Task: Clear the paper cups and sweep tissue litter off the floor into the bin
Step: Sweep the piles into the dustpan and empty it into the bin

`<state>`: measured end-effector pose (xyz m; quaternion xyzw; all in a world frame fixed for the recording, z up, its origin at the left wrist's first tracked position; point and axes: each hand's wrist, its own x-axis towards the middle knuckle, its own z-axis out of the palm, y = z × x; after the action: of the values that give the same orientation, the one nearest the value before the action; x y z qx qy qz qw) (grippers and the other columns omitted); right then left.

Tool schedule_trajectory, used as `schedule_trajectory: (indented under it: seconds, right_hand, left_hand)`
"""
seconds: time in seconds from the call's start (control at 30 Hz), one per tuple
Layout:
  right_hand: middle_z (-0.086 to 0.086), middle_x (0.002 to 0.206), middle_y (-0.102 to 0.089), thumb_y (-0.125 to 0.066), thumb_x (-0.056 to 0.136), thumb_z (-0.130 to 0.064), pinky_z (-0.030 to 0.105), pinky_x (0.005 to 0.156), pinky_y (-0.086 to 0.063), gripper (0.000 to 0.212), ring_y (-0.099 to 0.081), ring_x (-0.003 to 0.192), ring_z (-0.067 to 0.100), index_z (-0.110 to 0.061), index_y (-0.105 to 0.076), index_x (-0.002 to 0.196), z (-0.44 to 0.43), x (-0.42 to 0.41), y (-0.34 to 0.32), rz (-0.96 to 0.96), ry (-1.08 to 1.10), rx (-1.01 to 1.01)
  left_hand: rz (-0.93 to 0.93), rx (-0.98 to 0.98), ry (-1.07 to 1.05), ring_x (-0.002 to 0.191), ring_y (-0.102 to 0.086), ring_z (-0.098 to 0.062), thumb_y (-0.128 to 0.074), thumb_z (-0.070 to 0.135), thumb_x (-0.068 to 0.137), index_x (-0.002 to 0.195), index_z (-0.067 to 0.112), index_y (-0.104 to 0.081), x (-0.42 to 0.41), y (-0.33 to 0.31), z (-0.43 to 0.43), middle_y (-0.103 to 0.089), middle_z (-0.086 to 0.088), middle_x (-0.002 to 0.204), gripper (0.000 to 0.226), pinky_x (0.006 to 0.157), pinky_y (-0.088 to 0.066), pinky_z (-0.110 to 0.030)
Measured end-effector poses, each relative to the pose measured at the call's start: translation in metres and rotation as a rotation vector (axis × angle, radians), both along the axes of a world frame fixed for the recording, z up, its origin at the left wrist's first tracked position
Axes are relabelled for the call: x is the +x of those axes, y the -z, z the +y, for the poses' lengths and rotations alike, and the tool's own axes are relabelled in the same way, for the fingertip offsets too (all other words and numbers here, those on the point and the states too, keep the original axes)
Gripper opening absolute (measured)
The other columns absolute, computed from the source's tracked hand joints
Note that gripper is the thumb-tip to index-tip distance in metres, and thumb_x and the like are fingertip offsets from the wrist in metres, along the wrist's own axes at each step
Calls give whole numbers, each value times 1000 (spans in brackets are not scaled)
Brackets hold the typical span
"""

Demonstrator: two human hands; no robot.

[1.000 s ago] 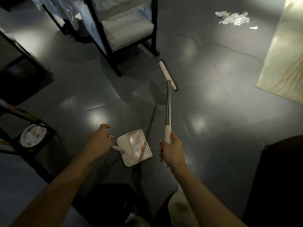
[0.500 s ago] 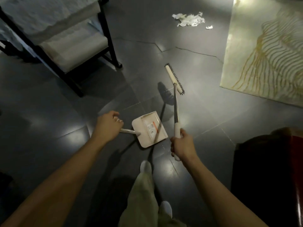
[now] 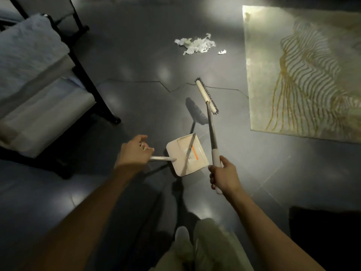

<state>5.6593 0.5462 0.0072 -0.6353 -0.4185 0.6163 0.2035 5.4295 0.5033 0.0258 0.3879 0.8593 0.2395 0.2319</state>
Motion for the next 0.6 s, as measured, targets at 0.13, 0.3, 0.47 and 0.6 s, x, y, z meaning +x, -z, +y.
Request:
schedule_trajectory:
  seconds: [0.13, 0.3, 0.47, 0.6]
  right_hand:
    - [8, 69, -49, -47, 95, -2, 25, 42, -39, 39, -44, 46, 16, -15, -42, 131, 94, -41, 5, 2, 55, 8]
    - [2, 72, -48, -47, 95, -2, 25, 42, -39, 36, -45, 46, 14, -11, -44, 130, 237, -95, 27, 15, 85, 7]
    - [10, 89, -52, -47, 96, -4, 24, 41, -41, 49, -47, 47, 14, -12, -35, 143, 385, -153, 21, 3, 90, -25]
    - [11, 98, -51, -47, 97, -5, 24, 44, -42, 47, -50, 49, 13, -12, -36, 142, 484, -202, 11, -7, 73, -30]
  left_hand:
    - [-20, 57, 40, 91, -63, -28, -69, 12, 81, 121, 7, -57, -41, 6, 98, -66, -8, 82, 42, 87, -46, -31]
    - [15, 3, 117, 92, -61, -27, -68, 17, 82, 120, 9, -56, -106, 21, 244, -67, -7, 96, 41, 82, -41, -31]
    - [-107, -14, 100, 86, -55, -18, -64, 19, 87, 125, 11, -48, -167, 9, 386, -58, -4, 90, 43, 77, -35, -25]
    - [-157, 32, 51, 67, -48, -12, -60, 7, 89, 127, 5, -42, -215, 3, 479, -48, -1, 74, 42, 64, -30, -22]
